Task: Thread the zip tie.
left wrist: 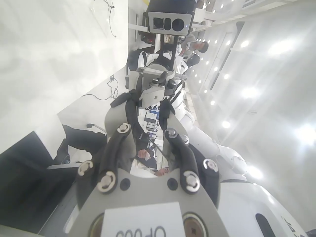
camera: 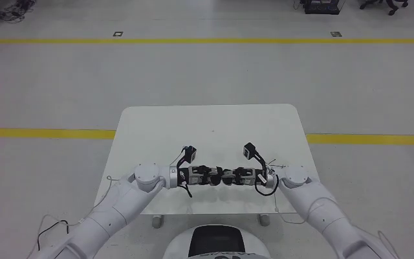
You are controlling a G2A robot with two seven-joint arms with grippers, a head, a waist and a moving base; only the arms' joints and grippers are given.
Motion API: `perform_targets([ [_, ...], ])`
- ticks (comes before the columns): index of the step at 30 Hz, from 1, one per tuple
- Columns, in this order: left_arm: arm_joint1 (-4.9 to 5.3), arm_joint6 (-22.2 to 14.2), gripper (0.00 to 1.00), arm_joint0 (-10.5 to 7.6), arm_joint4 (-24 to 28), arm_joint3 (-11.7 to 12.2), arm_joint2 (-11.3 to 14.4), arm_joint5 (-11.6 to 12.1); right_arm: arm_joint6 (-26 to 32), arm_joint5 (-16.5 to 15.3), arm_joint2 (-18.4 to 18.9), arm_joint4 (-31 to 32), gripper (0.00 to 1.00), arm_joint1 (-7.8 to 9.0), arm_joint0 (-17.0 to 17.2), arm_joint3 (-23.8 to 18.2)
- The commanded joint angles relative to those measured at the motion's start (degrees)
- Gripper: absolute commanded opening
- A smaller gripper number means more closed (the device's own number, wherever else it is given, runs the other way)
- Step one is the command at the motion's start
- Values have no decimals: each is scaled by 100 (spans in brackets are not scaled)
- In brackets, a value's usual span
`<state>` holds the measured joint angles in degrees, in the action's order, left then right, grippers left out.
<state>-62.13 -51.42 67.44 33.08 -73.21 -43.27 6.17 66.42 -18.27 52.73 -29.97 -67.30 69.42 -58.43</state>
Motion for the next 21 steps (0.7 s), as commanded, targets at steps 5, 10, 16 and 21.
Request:
perform_targets([
  [5,0,23,14,-1,-22,8,3,-13,-12,-63,12,-41,0,-15,-36,74],
  [10,-6,76,3,-17,-84,7,28,-61,-31,-102,51,-67,0,-13,-22,97],
  [16,-10,103,0,-28,-122,6,48,-103,-64,-121,118,-80,0,-1,17,61],
  [21,-13,100,0,-38,-139,4,62,-124,-39,-121,147,-79,0,2,47,9],
])
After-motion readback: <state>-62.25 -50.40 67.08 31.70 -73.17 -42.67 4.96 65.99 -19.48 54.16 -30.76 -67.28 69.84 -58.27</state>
